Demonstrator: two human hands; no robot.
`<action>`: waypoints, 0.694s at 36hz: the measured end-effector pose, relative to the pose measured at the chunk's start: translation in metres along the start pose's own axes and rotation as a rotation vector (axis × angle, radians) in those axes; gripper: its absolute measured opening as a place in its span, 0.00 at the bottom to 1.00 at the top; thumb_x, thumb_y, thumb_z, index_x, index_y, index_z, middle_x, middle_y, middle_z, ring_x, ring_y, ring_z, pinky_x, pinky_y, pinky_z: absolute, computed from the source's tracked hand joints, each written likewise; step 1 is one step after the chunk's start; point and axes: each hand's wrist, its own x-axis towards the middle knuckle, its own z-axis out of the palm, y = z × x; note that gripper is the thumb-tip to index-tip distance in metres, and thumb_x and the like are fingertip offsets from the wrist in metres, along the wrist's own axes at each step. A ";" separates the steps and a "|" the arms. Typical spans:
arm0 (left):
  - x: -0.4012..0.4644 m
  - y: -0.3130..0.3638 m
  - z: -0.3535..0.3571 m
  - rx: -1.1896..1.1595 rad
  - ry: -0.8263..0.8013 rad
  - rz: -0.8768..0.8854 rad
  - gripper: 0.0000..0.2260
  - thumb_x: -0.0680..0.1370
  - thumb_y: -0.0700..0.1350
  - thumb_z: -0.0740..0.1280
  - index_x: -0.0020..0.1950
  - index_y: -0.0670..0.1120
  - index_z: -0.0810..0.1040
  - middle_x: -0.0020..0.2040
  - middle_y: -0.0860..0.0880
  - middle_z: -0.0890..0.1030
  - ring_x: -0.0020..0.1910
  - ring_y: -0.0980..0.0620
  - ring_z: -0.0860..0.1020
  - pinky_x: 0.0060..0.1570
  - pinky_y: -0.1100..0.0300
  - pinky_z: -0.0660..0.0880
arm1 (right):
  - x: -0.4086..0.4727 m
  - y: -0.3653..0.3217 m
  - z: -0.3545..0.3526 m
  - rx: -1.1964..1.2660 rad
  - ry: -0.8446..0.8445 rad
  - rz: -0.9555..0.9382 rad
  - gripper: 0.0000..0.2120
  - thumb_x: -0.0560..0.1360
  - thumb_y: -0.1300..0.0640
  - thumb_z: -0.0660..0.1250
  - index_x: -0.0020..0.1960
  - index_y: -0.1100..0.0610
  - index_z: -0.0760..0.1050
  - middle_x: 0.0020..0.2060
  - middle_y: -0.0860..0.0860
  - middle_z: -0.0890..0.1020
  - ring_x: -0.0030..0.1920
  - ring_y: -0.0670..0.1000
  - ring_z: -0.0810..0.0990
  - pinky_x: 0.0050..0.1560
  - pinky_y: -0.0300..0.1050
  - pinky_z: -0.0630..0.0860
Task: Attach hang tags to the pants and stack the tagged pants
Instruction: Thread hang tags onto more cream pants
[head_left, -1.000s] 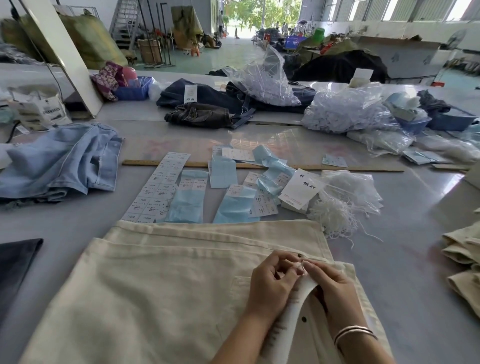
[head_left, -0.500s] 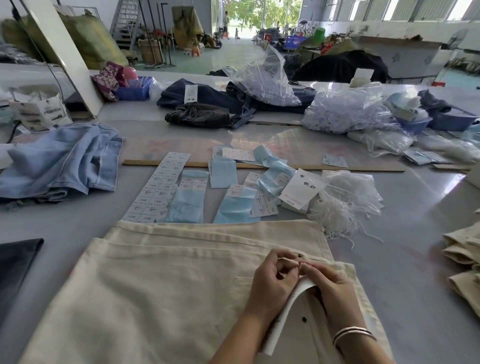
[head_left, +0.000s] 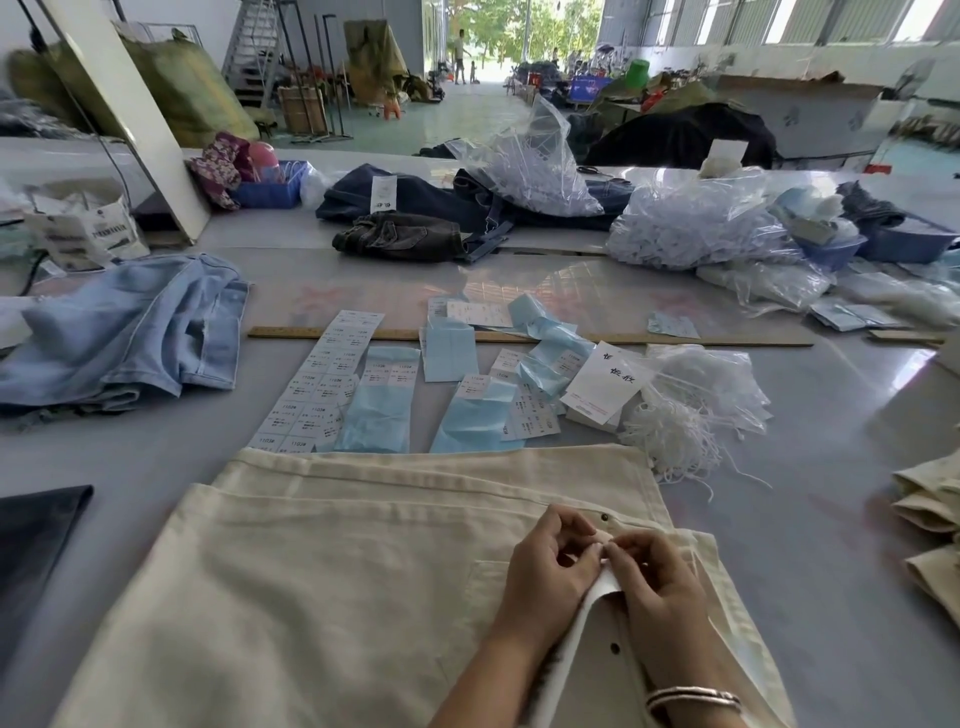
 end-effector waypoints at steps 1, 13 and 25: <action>0.000 0.000 0.000 0.007 0.002 0.005 0.11 0.74 0.35 0.69 0.43 0.51 0.74 0.35 0.61 0.80 0.38 0.61 0.78 0.40 0.65 0.74 | 0.000 -0.001 0.000 0.012 0.003 0.001 0.12 0.71 0.68 0.71 0.37 0.51 0.78 0.35 0.48 0.82 0.37 0.45 0.79 0.40 0.37 0.74; 0.004 -0.003 -0.006 0.089 0.027 0.004 0.12 0.72 0.36 0.70 0.38 0.52 0.73 0.32 0.55 0.77 0.33 0.57 0.74 0.37 0.61 0.73 | -0.007 -0.019 0.004 -0.219 0.013 -0.082 0.11 0.69 0.68 0.73 0.33 0.58 0.76 0.26 0.37 0.77 0.30 0.34 0.74 0.32 0.24 0.66; -0.005 0.009 -0.028 0.026 -0.020 -0.082 0.11 0.79 0.36 0.63 0.52 0.52 0.77 0.50 0.52 0.82 0.51 0.51 0.81 0.53 0.57 0.78 | 0.017 -0.019 -0.031 0.097 0.002 0.251 0.08 0.75 0.69 0.65 0.39 0.60 0.75 0.32 0.54 0.78 0.33 0.50 0.73 0.30 0.36 0.72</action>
